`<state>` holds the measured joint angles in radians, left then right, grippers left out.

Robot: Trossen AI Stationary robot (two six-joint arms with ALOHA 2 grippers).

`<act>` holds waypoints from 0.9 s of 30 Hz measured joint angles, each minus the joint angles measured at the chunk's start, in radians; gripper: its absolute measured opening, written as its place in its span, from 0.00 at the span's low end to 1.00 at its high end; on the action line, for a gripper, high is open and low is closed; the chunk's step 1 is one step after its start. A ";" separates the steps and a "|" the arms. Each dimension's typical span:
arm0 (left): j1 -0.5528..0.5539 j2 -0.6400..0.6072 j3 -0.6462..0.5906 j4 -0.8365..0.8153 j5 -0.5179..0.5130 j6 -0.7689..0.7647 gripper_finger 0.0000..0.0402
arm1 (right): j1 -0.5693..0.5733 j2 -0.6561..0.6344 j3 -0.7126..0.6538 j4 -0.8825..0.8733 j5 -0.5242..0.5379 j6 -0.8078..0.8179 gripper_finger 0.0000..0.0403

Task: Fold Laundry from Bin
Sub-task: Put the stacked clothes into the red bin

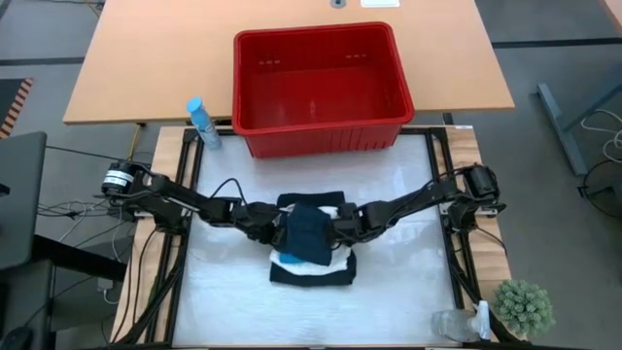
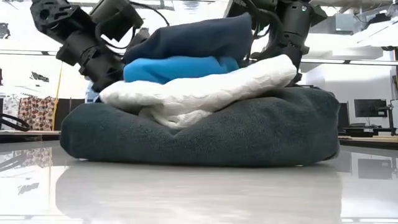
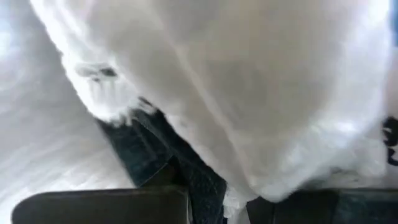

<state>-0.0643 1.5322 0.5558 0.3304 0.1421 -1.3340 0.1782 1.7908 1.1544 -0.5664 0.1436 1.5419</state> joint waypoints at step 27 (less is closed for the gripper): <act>0.060 -0.017 0.083 -0.367 0.062 0.358 0.81 | -0.029 -0.002 0.002 0.014 -0.119 -0.005 0.07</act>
<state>-0.0046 1.5148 0.6384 -0.0370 0.2045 -0.9758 0.1491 1.7889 1.1564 -0.5522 0.0246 1.5368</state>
